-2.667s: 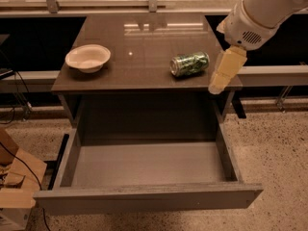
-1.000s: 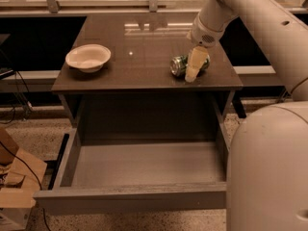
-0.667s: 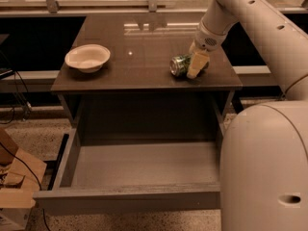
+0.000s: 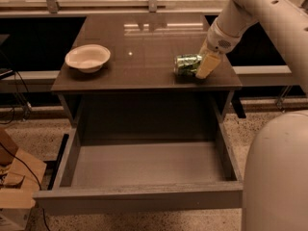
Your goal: Place green can into top drawer
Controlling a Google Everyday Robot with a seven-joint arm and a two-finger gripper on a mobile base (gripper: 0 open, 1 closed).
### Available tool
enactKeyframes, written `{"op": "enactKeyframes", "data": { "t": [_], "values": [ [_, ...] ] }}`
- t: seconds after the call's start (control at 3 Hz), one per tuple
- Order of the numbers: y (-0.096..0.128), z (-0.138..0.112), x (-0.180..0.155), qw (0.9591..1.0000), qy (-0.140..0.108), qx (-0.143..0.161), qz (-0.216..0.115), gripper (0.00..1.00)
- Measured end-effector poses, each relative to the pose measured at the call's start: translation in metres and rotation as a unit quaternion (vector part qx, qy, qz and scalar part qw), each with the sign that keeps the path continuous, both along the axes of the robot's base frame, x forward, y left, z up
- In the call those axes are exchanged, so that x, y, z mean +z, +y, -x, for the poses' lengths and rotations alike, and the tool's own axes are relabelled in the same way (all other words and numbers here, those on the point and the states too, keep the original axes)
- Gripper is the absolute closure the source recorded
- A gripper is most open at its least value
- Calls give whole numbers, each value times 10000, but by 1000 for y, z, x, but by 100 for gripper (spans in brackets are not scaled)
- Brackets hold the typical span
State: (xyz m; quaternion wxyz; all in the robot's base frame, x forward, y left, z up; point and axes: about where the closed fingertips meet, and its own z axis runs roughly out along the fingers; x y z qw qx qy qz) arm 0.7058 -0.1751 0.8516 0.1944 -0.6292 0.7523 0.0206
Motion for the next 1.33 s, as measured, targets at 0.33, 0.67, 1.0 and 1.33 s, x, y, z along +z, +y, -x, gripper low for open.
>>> {"op": "enactKeyframes", "data": {
  "t": [0.33,0.67,1.0,1.33],
  "values": [
    [9,42,37,9987,-302,233,-349,100],
    [42,92,58,9946,-409,492,-816,100],
    [87,132,51,9902,-271,673,-1191,100],
    [126,160,22,9893,-29,671,-1295,100]
  ]
}}
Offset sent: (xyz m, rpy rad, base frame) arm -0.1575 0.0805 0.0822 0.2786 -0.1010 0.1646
